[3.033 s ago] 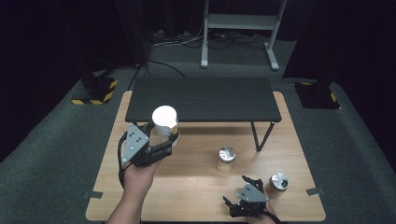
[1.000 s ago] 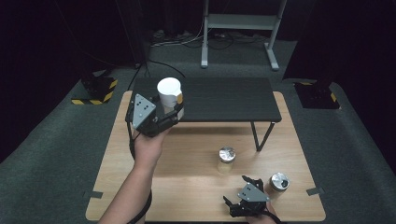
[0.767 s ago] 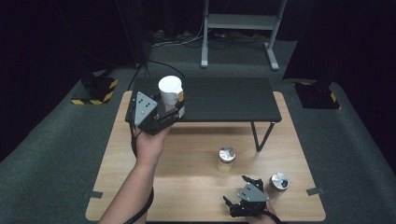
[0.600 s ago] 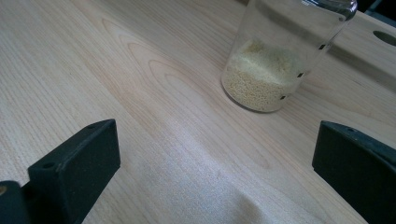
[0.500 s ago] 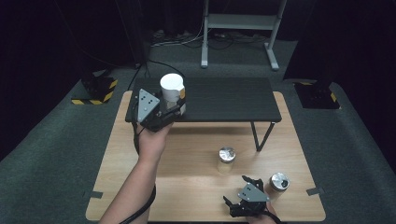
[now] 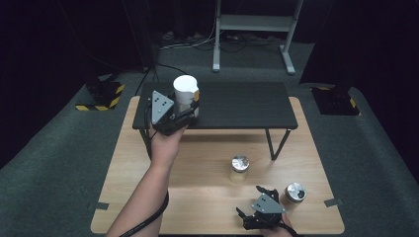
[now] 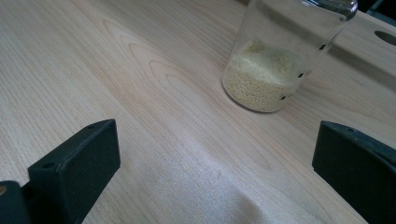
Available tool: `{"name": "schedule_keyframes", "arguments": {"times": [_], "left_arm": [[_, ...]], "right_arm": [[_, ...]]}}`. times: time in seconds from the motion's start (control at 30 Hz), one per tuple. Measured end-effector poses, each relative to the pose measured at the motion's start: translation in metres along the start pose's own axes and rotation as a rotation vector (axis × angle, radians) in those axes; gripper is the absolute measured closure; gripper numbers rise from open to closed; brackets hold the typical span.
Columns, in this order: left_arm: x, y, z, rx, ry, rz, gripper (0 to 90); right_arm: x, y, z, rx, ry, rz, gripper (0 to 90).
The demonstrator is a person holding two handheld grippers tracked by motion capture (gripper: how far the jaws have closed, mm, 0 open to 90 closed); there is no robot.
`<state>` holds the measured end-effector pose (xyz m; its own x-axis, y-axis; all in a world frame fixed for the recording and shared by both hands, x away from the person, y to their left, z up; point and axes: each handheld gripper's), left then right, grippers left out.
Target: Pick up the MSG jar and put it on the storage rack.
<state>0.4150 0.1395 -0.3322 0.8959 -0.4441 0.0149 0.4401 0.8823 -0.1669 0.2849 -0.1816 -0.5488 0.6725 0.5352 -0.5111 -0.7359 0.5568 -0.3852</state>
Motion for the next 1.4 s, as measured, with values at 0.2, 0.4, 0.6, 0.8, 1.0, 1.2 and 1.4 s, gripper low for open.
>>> {"name": "schedule_keyframes", "arguments": {"times": [0.2,0.4,0.6,0.8,1.0,1.2,1.4], "left_arm": [[0.003,0.001,-0.001,0.002,0.005,0.009,30.7],[0.005,0.001,-0.003,-0.001,0.01,0.013,30.7],[0.008,0.002,-0.006,0.0,0.021,0.017,30.7],[0.009,0.004,-0.008,-0.004,0.024,0.021,30.6],[0.01,0.006,-0.01,-0.016,0.024,0.028,30.6],[0.012,0.007,-0.01,-0.02,0.023,0.027,30.6],[0.014,0.007,-0.01,-0.019,0.025,0.026,30.6]], "right_arm": [[0.0,0.0,0.0,0.003,-0.001,-0.001,0.0],[0.0,0.0,0.0,0.004,-0.002,0.001,0.0],[0.0,0.0,0.0,0.001,-0.001,0.001,0.0],[0.0,0.0,0.0,0.001,-0.001,0.0,0.0],[0.0,0.0,0.0,0.002,-0.001,0.0,0.0],[0.0,0.0,0.0,0.002,-0.005,0.0,0.0],[0.0,0.0,0.0,0.002,-0.004,0.0,0.0]]}}
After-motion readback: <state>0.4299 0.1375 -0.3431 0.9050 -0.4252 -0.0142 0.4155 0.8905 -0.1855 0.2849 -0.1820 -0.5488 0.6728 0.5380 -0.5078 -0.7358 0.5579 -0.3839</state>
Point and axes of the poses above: each handheld gripper's, and its own axes: x roughly forward along the jaws, z roughly out of its top, y roughly to its left, and after that the axes turned 12 degrees about -x, right-handed
